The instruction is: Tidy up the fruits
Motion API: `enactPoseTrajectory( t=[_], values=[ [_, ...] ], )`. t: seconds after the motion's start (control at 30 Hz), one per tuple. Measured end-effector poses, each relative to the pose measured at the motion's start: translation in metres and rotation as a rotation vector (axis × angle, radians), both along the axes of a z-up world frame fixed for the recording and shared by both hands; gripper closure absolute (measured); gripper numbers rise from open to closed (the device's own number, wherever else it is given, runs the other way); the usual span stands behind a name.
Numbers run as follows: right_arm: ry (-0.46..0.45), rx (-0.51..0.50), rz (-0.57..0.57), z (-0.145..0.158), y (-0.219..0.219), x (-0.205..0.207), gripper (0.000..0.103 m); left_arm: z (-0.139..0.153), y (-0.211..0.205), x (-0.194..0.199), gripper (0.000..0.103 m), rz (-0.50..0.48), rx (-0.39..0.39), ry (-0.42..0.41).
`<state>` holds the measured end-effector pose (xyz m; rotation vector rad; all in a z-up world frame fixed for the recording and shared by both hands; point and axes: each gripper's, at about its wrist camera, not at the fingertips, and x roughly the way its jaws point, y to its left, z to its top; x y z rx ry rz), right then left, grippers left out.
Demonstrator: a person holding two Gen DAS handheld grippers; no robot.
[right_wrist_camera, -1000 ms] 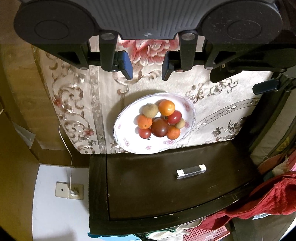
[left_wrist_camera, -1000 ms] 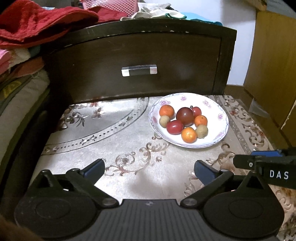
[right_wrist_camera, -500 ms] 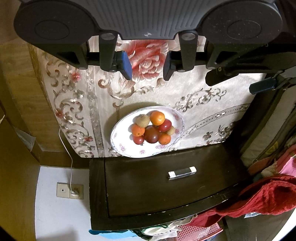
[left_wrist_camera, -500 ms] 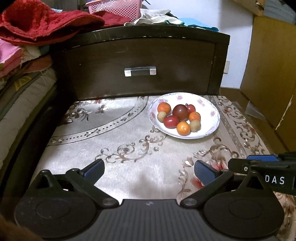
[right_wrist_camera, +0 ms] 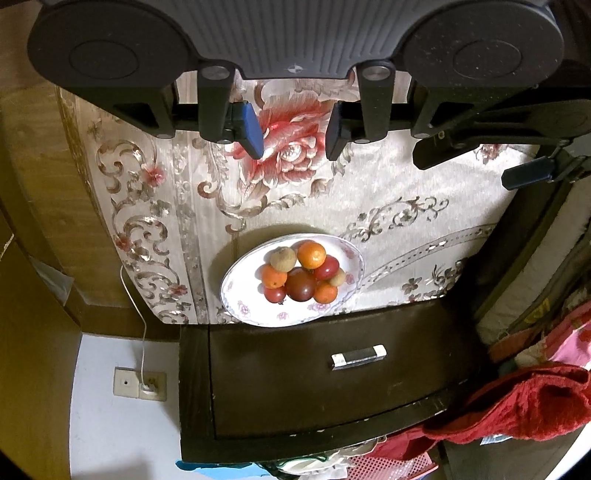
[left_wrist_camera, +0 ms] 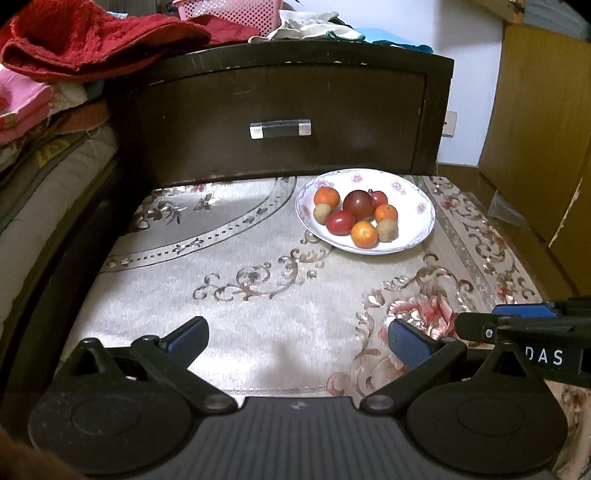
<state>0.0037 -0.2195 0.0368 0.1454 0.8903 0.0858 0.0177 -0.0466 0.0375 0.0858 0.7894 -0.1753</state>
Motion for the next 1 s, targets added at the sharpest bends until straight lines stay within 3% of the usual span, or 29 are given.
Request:
enactPoseTrajectory(
  t=[1.0],
  values=[
    [0.078,-0.043,0.032,-0.018,0.018,-0.030,0.068,-0.015,0.011,-0.037,0.000,0.018,0.034,0.050]
  ],
)
